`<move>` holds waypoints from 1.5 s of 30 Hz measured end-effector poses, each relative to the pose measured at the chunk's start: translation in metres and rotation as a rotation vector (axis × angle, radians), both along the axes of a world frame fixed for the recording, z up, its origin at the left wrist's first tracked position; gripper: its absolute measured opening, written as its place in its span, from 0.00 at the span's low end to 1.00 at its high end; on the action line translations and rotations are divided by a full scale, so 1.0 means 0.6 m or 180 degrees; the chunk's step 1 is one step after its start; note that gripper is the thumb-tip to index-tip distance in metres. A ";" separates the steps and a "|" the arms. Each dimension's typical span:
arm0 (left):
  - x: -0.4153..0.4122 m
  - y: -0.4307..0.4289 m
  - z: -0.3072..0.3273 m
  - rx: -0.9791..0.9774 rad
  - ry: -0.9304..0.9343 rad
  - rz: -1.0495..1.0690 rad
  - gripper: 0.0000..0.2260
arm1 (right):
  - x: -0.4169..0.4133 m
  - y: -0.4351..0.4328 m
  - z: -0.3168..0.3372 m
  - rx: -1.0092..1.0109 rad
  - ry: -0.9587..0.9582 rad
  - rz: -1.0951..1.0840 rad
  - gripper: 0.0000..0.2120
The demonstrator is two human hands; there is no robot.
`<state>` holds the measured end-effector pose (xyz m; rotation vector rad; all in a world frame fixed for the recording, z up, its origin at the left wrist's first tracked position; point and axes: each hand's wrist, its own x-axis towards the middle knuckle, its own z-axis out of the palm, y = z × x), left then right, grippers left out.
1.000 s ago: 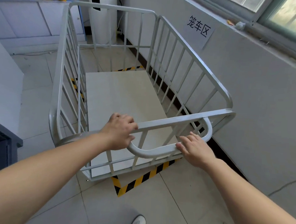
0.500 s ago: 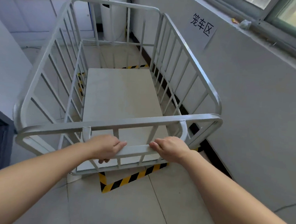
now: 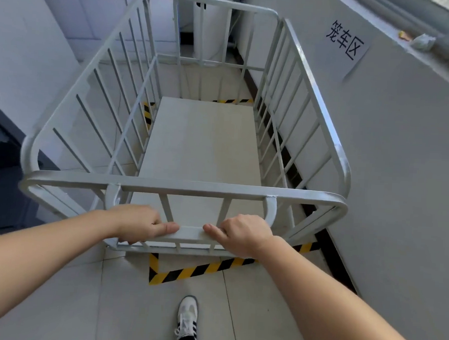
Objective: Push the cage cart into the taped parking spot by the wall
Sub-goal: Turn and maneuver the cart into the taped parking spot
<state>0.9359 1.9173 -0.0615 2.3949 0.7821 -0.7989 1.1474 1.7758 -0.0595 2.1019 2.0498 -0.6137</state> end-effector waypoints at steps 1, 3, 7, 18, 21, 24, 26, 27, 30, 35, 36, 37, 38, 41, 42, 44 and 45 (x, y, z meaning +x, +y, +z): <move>0.000 0.001 -0.002 0.0003 0.0011 -0.0069 0.34 | 0.002 0.000 0.001 0.0000 0.0026 0.0060 0.35; 0.002 0.003 -0.003 -0.0065 0.0050 -0.0136 0.35 | 0.006 0.002 0.001 -0.0005 0.0107 0.0151 0.33; 0.006 0.004 0.005 -0.0156 0.0111 -0.0172 0.34 | 0.014 0.012 0.002 -0.0176 0.0388 0.0271 0.31; 0.010 -0.009 0.015 -0.0069 0.0075 -0.0253 0.37 | 0.024 0.013 -0.004 -0.0231 0.0648 0.0466 0.33; 0.011 -0.015 0.018 -0.0036 0.0118 -0.0194 0.38 | 0.026 0.011 -0.003 -0.0276 0.0678 0.0449 0.34; 0.017 -0.021 0.017 0.0000 0.0127 -0.0152 0.38 | 0.035 0.007 -0.005 -0.0305 0.0714 0.0467 0.34; 0.021 -0.028 0.013 0.0015 0.0112 -0.0101 0.38 | 0.044 0.001 -0.005 -0.0319 0.0743 0.0483 0.33; 0.025 -0.031 0.012 0.0030 0.0120 -0.0083 0.38 | 0.050 -0.002 -0.005 -0.0329 0.0756 0.0495 0.33; 0.046 -0.047 0.010 0.0066 0.0178 -0.0027 0.37 | 0.076 -0.013 -0.006 -0.0412 0.0743 0.0575 0.34; 0.114 -0.087 0.020 -0.0115 0.0281 0.0109 0.35 | 0.147 -0.038 -0.008 -0.0507 0.0724 0.0688 0.35; 0.129 -0.095 0.022 -0.0156 0.0302 0.0126 0.34 | 0.161 -0.044 -0.006 -0.0527 0.0707 0.0722 0.34; 0.144 -0.102 0.024 -0.0193 0.0323 0.0151 0.33 | 0.176 -0.048 -0.003 -0.0557 0.0681 0.0742 0.33; 0.161 -0.109 0.025 -0.0232 0.0337 0.0183 0.32 | 0.194 -0.052 0.001 -0.0583 0.0656 0.0759 0.32; 0.208 -0.125 0.027 -0.0301 0.0310 0.0244 0.30 | 0.244 -0.058 0.012 -0.0663 0.0619 0.0829 0.29; 0.224 -0.129 0.026 -0.0327 0.0288 0.0268 0.30 | 0.262 -0.059 0.014 -0.0683 0.0618 0.0860 0.28; 0.255 -0.133 0.024 -0.0355 0.0223 0.0307 0.31 | 0.295 -0.057 0.016 -0.0688 0.0597 0.0902 0.27; 0.270 -0.134 0.021 -0.0363 0.0194 0.0321 0.32 | 0.311 -0.057 0.016 -0.0688 0.0584 0.0927 0.27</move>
